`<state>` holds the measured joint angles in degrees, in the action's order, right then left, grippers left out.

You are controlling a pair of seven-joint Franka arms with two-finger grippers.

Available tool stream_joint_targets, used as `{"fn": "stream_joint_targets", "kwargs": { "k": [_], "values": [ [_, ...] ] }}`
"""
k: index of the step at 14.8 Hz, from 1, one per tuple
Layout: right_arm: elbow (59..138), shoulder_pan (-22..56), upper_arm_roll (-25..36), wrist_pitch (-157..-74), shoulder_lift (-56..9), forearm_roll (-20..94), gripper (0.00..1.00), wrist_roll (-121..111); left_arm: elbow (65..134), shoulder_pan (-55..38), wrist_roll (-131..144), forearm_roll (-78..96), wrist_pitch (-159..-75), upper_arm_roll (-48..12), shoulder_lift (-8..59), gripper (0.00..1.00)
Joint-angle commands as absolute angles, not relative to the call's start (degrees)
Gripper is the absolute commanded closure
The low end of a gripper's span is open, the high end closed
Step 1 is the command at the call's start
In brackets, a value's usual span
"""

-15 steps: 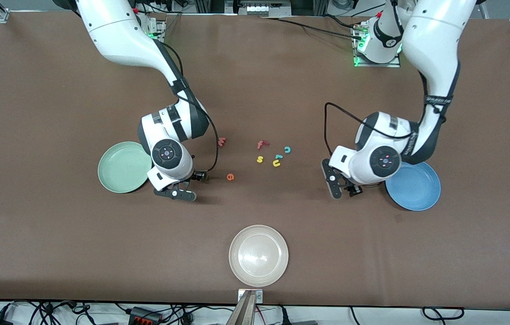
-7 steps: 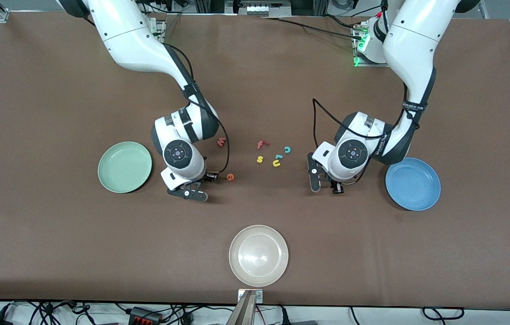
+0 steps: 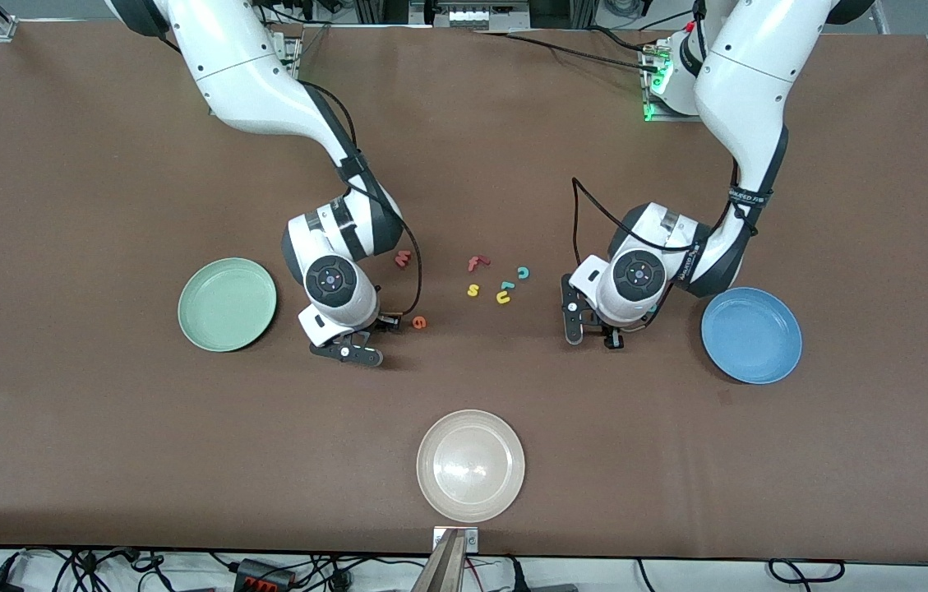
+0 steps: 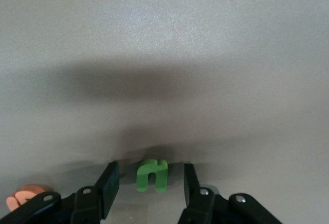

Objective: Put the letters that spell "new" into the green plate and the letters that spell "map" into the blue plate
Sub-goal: 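Release the n over the green plate while the left gripper releases the m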

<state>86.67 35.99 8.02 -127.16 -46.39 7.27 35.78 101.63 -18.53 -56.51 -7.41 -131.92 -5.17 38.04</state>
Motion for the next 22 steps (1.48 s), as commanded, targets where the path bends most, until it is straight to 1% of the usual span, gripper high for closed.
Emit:
{"fn": "stream_joint_targets", "kwargs": {
  "k": [1, 4, 5, 6, 7, 8, 9, 10, 11, 14, 15, 17, 19, 22],
  "values": [
    [85.4, 36.0, 8.1, -127.2, -47.2, 8.2, 0.51, 35.9, 102.8, -18.8, -57.6, -8.7, -133.0, -4.9, 37.3, 0.48],
    [85.4, 35.9, 8.1, -127.2, -47.2, 8.1, 0.65, 35.4, 103.1, -19.1, -57.6, -8.7, -133.0, -4.9, 37.4, 0.5],
    [85.4, 35.9, 8.1, -127.2, -47.2, 8.1, 0.69, 35.3, 103.1, -19.1, -57.6, -8.7, -133.0, -4.8, 37.6, 0.52],
    [85.4, 35.8, 8.1, -127.2, -47.2, 7.9, 0.75, 35.2, 103.1, -19.1, -57.6, -8.7, -133.0, -4.9, 37.6, 0.61],
    [85.4, 35.8, 8.1, -127.1, -47.1, 7.9, 0.82, 34.9, 103.1, -19.1, -57.6, -8.7, -133.0, -4.9, 37.6, 0.63],
    [85.4, 35.7, 8.2, -126.9, -46.8, 8.1, 0.86, 34.8, 103.1, -19.1, -57.6, -8.7, -133.0, -4.9, 37.6, 0.72],
    [85.4, 35.7, 8.3, -126.5, -46.3, 8.0, 0.86, 34.8, 103.1, -19.1, -57.6, -8.7, -133.0, -4.9, 37.6, 0.81],
    [85.4, 35.5, 8.3, -126.4, -45.8, 8.3, 0.9, 34.8, 103.0, -19.1, -57.6, -8.7, -133.0, -4.9, 37.6, 0.89],
    [85.7, 35.1, 8.4, -125.7, -44.7, 7.8, 0.91, 34.6, 102.9, -19.1, -57.6, -8.7, -132.9, -4.9, 37.5, 0.92],
    [86.5, 31.9, 9.1, -113.9, -39.1, 7.5, 0.91, 28.4, 102.7, -18.2, -57.0, -8.6, -132.2, -4.9, 36.5, 0.92],
    [87.9, 30.7, 9.5, -111.8, -37.2, 7.2, 0.92, 26.5, 102.7, -17.9, -56.9, -8.6, -131.9, -4.7, 35.3, 0.92],
    [94.6, 30.0, 11.3, -112.8, -32.5, 6.8, 0.92, 20.4, 102.3, -15.9, -56.1, -8.5, -128.3, -4.7, 33.1, 0.92],
    [100.6, 30.1, 14.7, -115.0, -29.5, 6.4, 0.92, 13.8, 102.3, -13.6, -52.6, -8.5, -123.9, -4.7, 29.8, 0.92],
    [110.1, 30.1, 18.6, -122.4, -26.4, 6.3, 0.92, 5.0, 100.1, -9.3, -45.6, -8.4, -114.6, -3.9, 26.6, 0.93]
  ]
}}
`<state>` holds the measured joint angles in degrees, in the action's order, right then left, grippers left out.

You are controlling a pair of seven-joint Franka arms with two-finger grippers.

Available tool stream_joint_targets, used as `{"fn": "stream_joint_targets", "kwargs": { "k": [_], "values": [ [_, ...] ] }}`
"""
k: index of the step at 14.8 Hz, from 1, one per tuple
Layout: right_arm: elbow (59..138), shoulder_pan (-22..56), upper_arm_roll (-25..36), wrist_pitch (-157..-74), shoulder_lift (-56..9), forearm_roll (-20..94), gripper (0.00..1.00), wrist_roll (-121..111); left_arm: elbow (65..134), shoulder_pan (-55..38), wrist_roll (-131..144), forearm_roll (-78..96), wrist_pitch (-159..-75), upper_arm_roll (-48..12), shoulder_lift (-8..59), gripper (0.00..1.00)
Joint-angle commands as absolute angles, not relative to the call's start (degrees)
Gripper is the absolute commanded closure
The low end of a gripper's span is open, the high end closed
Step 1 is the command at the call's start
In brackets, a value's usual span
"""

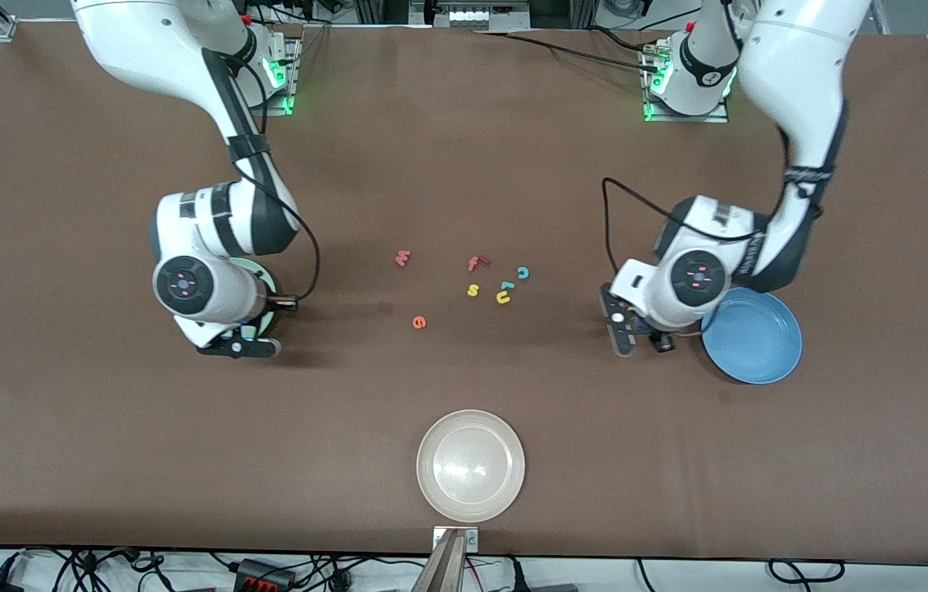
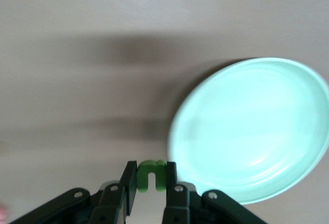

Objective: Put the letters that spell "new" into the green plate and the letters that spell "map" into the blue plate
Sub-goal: 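Release the n over the green plate while the left gripper releases the m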

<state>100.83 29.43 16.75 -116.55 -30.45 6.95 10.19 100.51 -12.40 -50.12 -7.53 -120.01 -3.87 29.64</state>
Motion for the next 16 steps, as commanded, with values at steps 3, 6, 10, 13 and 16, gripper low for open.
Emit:
{"fn": "stream_joint_targets", "kwargs": {
  "k": [3, 6, 10, 13, 16],
  "values": [
    [113.6, 29.4, 21.3, -126.6, -26.2, 6.3, 0.92, -1.8, 99.4, -4.5, -38.9, -8.5, -111.0, -3.8, 24.7, 0.93],
    [114.3, 26.5, 21.2, -128.7, -27.2, 6.4, 0.89, -5.3, 100.2, -0.2, -28.3, -8.4, -111.0, -3.9, 26.7, 0.93],
    [115.2, 26.4, 21.2, -132.3, -29.0, 6.9, 0.18, -4.6, 100.3, 2.4, -19.4, -8.4, -113.8, -3.9, 31.8, 0.93],
    [113.5, 27.2, 21.2, -129.7, -26.1, 6.9, 0.0, -3.8, 102.2, 4.0, -18.3, -8.2, -119.2, -4.0, 34.4, 0.9],
    [103.1, 29.9, 20.6, -121.9, -27.2, 7.8, 0.0, -3.9, 102.7, 4.1, -18.2, -8.2, -120.2, -4.0, 34.9, 0.35]
  ]
}}
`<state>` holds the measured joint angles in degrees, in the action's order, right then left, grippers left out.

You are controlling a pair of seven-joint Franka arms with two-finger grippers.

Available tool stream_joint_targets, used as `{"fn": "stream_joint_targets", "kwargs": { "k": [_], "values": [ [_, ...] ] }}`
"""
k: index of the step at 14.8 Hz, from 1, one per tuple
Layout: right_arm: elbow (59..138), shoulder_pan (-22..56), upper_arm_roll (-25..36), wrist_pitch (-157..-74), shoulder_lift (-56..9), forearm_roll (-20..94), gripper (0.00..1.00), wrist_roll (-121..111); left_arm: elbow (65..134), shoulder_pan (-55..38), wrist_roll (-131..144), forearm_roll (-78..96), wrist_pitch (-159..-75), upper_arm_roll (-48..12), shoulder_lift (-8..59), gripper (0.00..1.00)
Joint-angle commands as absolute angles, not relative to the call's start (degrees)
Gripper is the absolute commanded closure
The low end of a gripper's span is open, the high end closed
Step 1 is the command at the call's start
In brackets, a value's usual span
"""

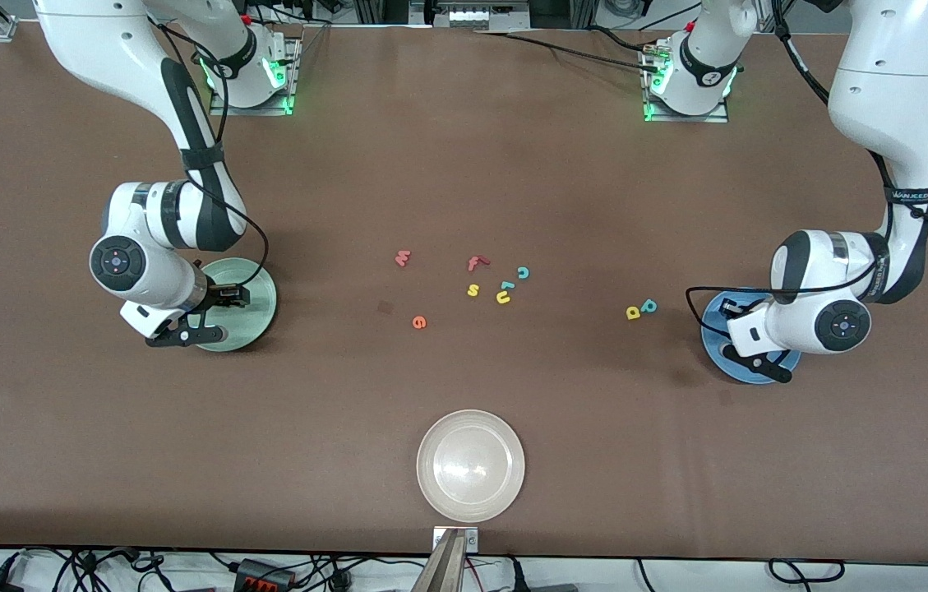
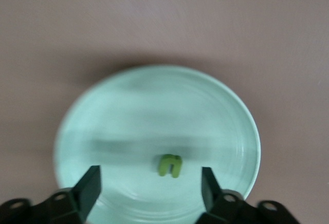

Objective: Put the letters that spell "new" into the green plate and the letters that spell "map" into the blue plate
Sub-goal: 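Release the n over the green plate while the left gripper releases the m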

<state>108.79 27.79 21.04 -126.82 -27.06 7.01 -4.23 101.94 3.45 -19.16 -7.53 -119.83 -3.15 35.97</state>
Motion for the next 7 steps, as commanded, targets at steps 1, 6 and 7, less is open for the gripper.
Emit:
{"fn": "stream_joint_targets", "kwargs": {
  "k": [1, 6, 7],
  "values": [
    [100.9, 31.5, 20.7, -121.3, -28.6, 7.9, 0.0, -2.6, 102.4, 4.0, -18.4, -8.2, -119.5, -4.0, 34.6, 0.0],
    [94.6, 38.7, 20.6, -121.8, -34.3, 8.2, 0.0, 8.8, 101.3, 4.0, -19.6, -8.4, -117.3, -4.7, 31.6, 0.0],
    [92.0, 40.4, 20.6, -121.4, -36.1, 8.3, 0.0, 11.5, 99.8, 3.4, -20.2, -8.5, -115.8, -4.8, 31.5, 0.0]
  ]
}}
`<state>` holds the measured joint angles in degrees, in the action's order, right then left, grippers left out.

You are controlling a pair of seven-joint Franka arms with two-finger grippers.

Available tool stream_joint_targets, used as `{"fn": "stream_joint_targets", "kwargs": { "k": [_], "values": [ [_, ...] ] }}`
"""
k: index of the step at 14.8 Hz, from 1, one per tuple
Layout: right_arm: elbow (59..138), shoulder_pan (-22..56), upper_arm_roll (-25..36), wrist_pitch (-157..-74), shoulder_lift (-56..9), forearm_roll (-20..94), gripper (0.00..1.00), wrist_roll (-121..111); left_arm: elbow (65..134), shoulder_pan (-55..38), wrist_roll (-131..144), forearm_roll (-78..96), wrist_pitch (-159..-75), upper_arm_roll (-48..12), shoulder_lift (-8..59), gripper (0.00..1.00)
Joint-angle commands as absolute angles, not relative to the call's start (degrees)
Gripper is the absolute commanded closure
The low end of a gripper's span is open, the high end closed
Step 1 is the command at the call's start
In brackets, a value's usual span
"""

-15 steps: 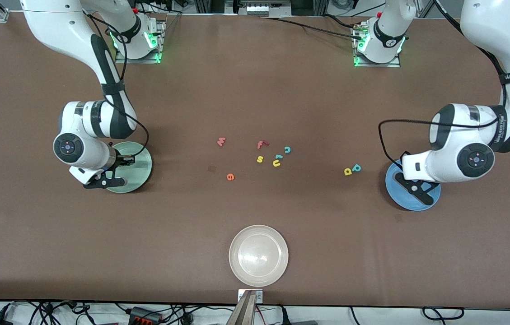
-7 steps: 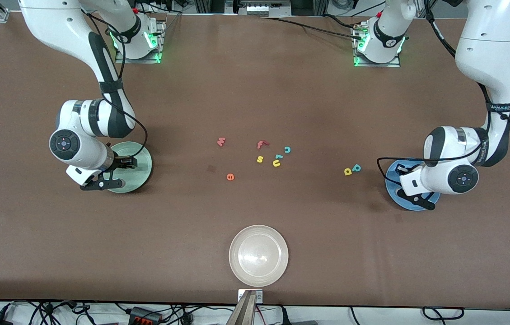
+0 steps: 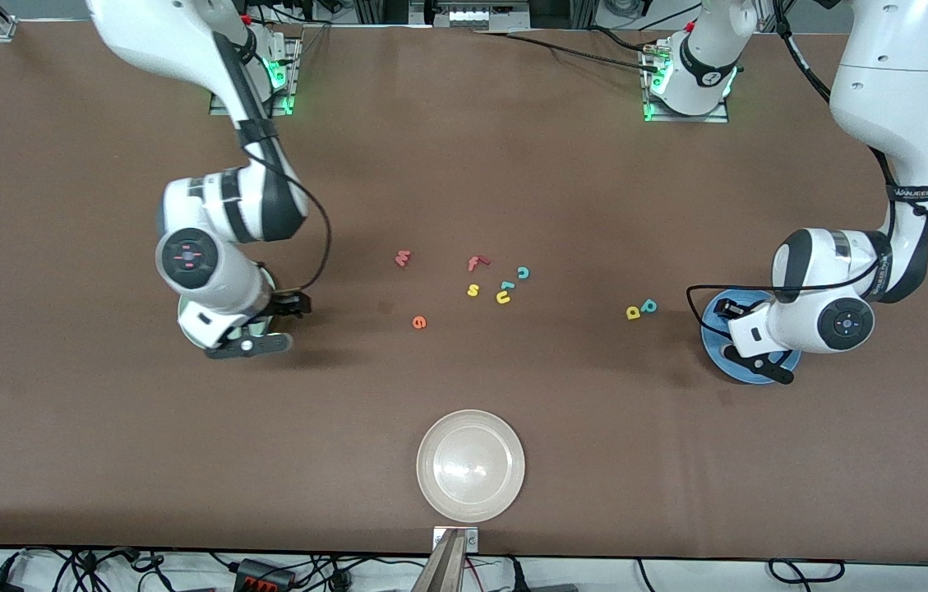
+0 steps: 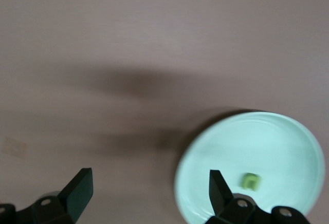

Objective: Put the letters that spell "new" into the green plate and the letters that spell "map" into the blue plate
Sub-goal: 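Release the n over the green plate while the left gripper releases the m, then grasp orange e with the right gripper while the left gripper grasps yellow b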

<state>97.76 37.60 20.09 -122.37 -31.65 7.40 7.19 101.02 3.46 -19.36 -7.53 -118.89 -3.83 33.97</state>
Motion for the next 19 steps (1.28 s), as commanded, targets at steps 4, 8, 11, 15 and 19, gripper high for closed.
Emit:
{"fn": "stream_joint_targets", "kwargs": {
  "k": [4, 8, 11, 15, 19],
  "values": [
    [85.5, 45.3, 20.5, -122.0, -41.3, 10.6, 0.0, 19.2, 93.7, -0.1, -31.8, -8.4, -110.3, -5.5, 32.0, 0.0],
    [82.6, 48.9, 20.5, -125.1, -44.4, 18.0, 0.0, 19.4, 95.3, -5.1, -39.6, -8.4, -114.3, -6.5, 32.2, 0.0],
    [80.9, 51.1, 20.5, -129.6, -47.5, 19.7, 0.0, 19.5, 100.2, -8.5, -41.4, -8.6, -122.4, -6.7, 32.0, 0.0],
    [80.9, 51.4, 20.5, -133.3, -50.4, 19.9, 0.04, 19.5, 109.8, -9.4, -41.6, -8.7, -132.4, -7.4, 30.2, 0.06],
    [80.9, 51.3, 20.0, -133.6, -51.1, 22.4, 0.31, 19.5, 115.2, -9.4, -41.6, -8.7, -140.9, -7.5, 30.1, 0.13]
  ]
}}
